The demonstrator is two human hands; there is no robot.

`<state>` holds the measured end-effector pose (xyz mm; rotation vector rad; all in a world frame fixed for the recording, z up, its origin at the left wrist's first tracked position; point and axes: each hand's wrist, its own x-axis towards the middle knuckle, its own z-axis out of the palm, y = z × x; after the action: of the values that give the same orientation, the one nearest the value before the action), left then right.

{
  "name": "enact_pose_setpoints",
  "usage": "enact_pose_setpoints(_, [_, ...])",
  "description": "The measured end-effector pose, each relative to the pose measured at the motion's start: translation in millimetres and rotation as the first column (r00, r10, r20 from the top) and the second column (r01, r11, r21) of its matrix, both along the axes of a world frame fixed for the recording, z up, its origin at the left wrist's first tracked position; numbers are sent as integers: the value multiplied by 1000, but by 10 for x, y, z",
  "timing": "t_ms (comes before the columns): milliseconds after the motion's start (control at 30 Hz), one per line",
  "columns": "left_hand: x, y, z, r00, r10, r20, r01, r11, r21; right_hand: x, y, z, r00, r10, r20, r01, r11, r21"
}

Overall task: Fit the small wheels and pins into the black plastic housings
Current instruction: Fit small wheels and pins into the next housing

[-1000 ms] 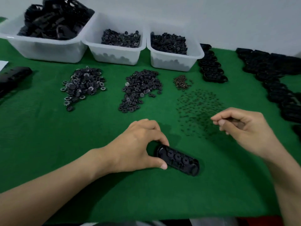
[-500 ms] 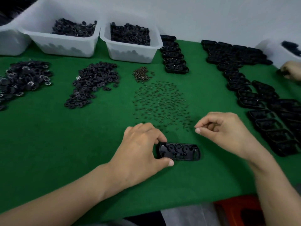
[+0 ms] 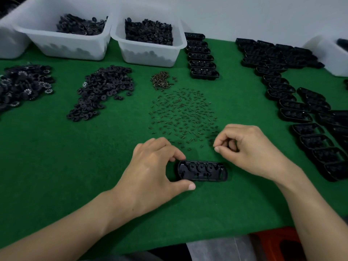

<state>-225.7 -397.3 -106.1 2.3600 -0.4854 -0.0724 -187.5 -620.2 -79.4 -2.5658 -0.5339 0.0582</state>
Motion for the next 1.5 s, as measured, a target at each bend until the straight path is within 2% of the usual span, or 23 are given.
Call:
enact_pose_setpoints(133, [-1, -5, 9, 1000, 5, 14, -5, 1000, 9, -168, 193, 27, 989, 108, 101, -120, 985, 127])
enact_pose_setpoints(233, [-1, -7, 10, 1000, 7, 15, -7, 1000, 17, -234, 323, -34, 978, 184, 94, -194, 976, 103])
enact_pose_setpoints(600, [-1, -6, 4, 1000, 11, 8, -11, 1000, 18, -240, 335, -62, 971, 223, 90, -232, 968, 98])
enact_pose_setpoints(767, [1, -2, 0, 1000, 10, 4, -10, 1000, 24, -214, 323, -57, 976, 214, 35, -216, 971, 97])
enact_pose_setpoints(867, [0, -6, 2, 1000, 10, 0, -10, 1000, 20, -163, 245, -11, 980, 200, -16, -195, 969, 153])
enact_pose_setpoints(967, [-1, -8, 8, 1000, 9, -8, -9, 1000, 7, -41, 78, 14, 1000, 6, 27, -12, 974, 227])
enact_pose_setpoints(1033, [-3, -5, 4, 1000, 7, -10, -7, 1000, 6, 28, 17, 5, 996, -83, 39, 75, 979, 190])
enact_pose_setpoints(1067, [-3, -3, 1, 1000, 7, -6, -7, 1000, 6, 46, 18, -8, 996, -78, 38, 71, 987, 145])
enact_pose_setpoints(1200, [3, -11, -1, 1000, 8, 6, -8, 1000, 8, 58, 123, -27, 998, 36, 55, -35, 999, -18])
enact_pose_setpoints(1367, [-1, -3, -7, 1000, 7, 10, -7, 1000, 14, 74, 240, 26, 994, 101, 45, -91, 978, -185])
enact_pose_setpoints(1433, [-3, -2, -9, 1000, 8, 6, -8, 1000, 15, 39, 226, 42, 993, 105, 61, -93, 980, -175])
enact_pose_setpoints(1500, [-3, -5, -5, 1000, 8, 0, -8, 1000, 13, -37, 191, 61, 994, 70, 78, -64, 995, -82])
